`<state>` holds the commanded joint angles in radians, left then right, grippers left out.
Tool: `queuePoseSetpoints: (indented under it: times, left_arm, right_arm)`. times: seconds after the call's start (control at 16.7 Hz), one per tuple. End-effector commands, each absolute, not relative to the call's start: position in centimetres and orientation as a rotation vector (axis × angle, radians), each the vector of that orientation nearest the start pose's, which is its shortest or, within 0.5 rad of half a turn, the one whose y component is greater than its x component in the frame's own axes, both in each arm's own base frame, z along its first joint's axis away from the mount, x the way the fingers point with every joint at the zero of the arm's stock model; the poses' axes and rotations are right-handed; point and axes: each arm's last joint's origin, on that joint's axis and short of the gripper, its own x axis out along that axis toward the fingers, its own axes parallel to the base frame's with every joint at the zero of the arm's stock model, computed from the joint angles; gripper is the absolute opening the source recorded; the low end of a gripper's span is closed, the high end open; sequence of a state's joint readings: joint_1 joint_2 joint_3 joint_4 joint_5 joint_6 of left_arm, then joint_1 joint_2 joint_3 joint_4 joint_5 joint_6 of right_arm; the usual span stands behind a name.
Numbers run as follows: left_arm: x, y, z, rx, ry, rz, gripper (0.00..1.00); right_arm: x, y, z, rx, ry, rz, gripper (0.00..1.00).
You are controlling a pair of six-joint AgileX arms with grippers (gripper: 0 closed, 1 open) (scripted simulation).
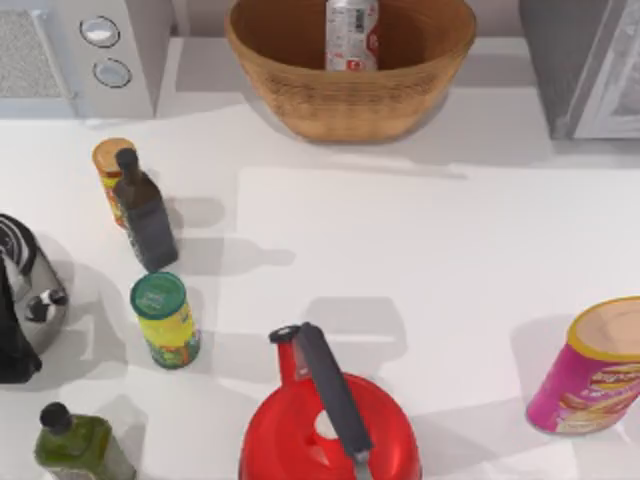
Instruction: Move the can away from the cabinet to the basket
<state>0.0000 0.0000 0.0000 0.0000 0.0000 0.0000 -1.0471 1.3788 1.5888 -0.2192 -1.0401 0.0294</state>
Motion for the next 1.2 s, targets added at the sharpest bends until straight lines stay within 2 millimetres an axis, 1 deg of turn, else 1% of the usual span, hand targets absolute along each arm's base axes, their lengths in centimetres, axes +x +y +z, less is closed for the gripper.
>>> queuePoseSetpoints:
  times: [0.12,0.24,0.3,0.66,0.84,0.96,1.08,1.2]
  left_arm:
    - [10.6,-0.1,16.0,0.000,0.000,0.000,1.00]
    - [10.6,-0.1,16.0,0.000,0.000,0.000,1.00]
    - [10.6,-0.1,16.0,0.000,0.000,0.000,1.00]
    - [10.6,-0.1,16.0,0.000,0.000,0.000,1.00]
    - [10.6,-0.1,16.0,0.000,0.000,0.000,1.00]
    - [10.6,-0.1,16.0,0.000,0.000,0.000,1.00]
    - [10.6,-0.1,16.0,0.000,0.000,0.000,1.00]
    - [10.6,-0.1,16.0,0.000,0.000,0.000,1.00]
  right_arm:
    - [16.2,-21.4,49.3,0.016,0.010,0.004,1.00]
    - [15.6,-20.3,50.7,0.005,0.004,0.004,1.00]
    - [15.4,-20.0,51.0,0.003,0.003,0.004,1.00]
    - [15.6,-19.9,51.0,0.000,0.001,0.002,1.00]
    - [17.4,-18.7,51.2,-0.004,-0.003,0.002,1.00]
    - [19.3,-17.0,51.4,-0.006,-0.007,0.003,1.00]
    - [21.5,-14.5,51.6,-0.006,-0.011,0.003,1.00]
    - [23.6,-11.1,51.7,-0.003,-0.013,0.003,1.00]
